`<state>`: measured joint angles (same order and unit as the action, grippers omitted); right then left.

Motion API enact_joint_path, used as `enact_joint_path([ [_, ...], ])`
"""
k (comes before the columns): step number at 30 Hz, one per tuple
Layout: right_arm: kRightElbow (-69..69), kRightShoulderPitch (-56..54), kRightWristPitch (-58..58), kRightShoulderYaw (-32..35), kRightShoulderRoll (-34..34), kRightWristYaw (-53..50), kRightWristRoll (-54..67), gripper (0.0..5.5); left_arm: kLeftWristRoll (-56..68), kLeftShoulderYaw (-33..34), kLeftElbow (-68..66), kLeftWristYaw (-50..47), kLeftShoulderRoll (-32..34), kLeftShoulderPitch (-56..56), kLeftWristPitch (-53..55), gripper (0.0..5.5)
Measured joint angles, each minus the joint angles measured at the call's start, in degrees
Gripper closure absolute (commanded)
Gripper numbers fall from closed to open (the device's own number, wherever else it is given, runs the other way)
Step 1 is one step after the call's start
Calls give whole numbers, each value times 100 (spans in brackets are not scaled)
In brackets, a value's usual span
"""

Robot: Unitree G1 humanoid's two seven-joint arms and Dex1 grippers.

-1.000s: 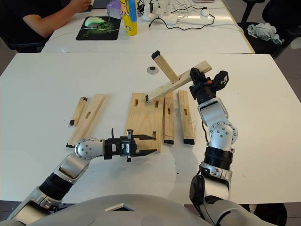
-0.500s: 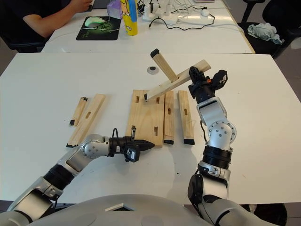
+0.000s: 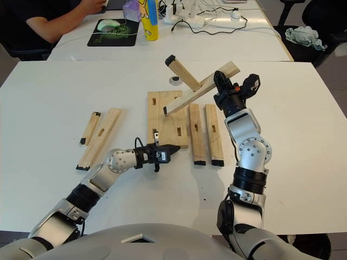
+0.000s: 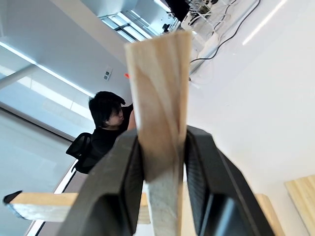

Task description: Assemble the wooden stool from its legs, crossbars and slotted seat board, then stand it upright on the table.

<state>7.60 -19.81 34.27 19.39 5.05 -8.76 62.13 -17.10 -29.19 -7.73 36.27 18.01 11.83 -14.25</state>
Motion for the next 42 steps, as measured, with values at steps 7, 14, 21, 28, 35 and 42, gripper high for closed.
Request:
enact_joint_path([
  [7, 1284, 734, 178, 10, -19, -406, 135, 444, 1620, 884, 2187, -328, -457, -668, 883, 530],
  [14, 1928, 1086, 339, -7, 100, -758, 281, 444, 1696, 1563, 2039, -530, 27, -998, 2005, 423],
  [21, 1927, 985, 544, -28, 396, -799, 436, 444, 1586, 1538, 1507, -686, -21, -973, 2843, 324],
  [28, 1873, 948, 627, -31, 596, -796, 548, 444, 1520, 1325, 1399, -689, -105, -951, 2896, 264],
  [35, 1876, 962, 746, -76, 844, -675, 580, 444, 1557, 1257, 1350, -757, -202, -807, 3300, 291],
  [42, 1877, 965, 788, -159, 985, -565, 577, 444, 1991, 1404, 1400, -746, -363, -834, 3781, 389],
])
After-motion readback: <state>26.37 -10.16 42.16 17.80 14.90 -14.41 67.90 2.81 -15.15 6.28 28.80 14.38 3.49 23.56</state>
